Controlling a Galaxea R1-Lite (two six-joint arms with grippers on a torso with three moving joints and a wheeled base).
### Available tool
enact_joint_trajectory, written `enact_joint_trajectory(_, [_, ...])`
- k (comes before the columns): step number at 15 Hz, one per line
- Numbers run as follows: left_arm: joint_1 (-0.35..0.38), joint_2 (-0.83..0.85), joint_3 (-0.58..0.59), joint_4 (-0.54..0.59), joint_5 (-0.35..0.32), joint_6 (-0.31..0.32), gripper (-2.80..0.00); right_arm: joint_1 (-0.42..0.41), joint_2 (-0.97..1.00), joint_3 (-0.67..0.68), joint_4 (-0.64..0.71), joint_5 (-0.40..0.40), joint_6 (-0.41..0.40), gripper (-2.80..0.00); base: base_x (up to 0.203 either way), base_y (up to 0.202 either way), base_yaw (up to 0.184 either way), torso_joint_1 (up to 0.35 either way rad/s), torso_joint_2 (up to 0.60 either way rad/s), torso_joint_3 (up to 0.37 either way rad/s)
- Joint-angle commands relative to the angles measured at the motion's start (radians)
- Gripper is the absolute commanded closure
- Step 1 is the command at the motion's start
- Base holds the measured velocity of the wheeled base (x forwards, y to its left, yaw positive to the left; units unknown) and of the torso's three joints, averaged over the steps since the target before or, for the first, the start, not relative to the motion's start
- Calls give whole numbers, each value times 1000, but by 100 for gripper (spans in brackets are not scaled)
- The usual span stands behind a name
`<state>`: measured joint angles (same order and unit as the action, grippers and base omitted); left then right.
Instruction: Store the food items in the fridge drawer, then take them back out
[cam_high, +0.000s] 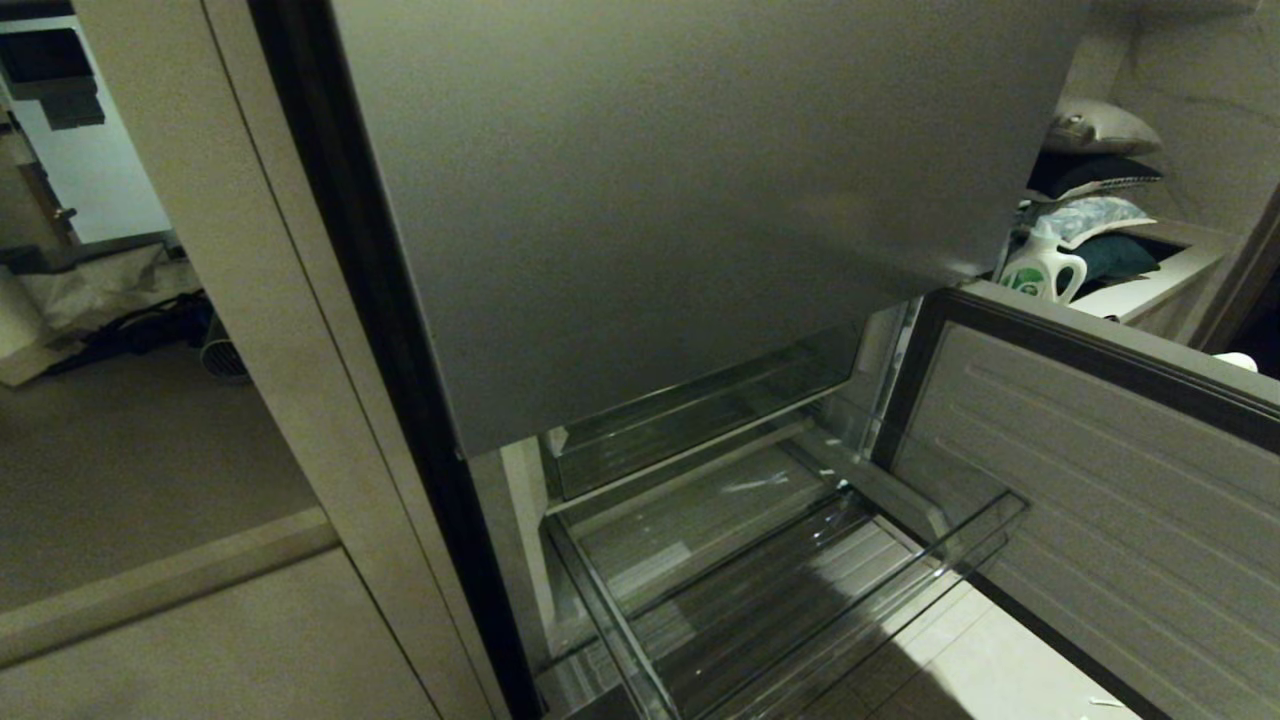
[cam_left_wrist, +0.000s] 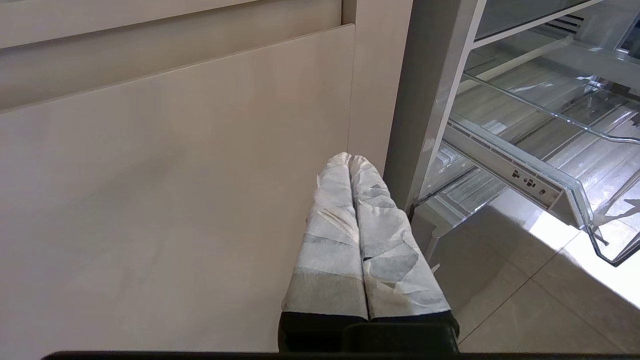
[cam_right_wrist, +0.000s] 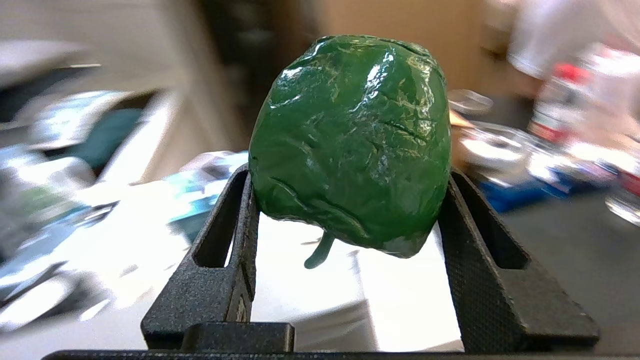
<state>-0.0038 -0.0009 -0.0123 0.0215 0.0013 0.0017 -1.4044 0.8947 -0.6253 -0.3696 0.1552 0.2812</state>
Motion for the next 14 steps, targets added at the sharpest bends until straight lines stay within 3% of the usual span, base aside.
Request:
enact_joint_trajectory(1, [-1, 1, 0, 0, 0, 1, 0, -140, 236, -26, -43, 23, 8, 0, 0, 0, 0, 0, 0, 0])
enact_joint_trajectory(6, [1, 1, 0, 0, 0, 0, 0, -285, 647, -98, -198, 35, 11, 0, 0, 0, 0, 0, 0, 0])
enact_joint_trajectory(10, [1, 1, 0, 0, 0, 0, 0, -344, 952, -119, -432, 35, 12, 0, 0, 0, 0, 0, 0, 0])
enact_joint_trajectory(14, [1, 1, 0, 0, 0, 0, 0, -364, 1183, -204, -509, 40, 13, 0, 0, 0, 0, 0, 0, 0])
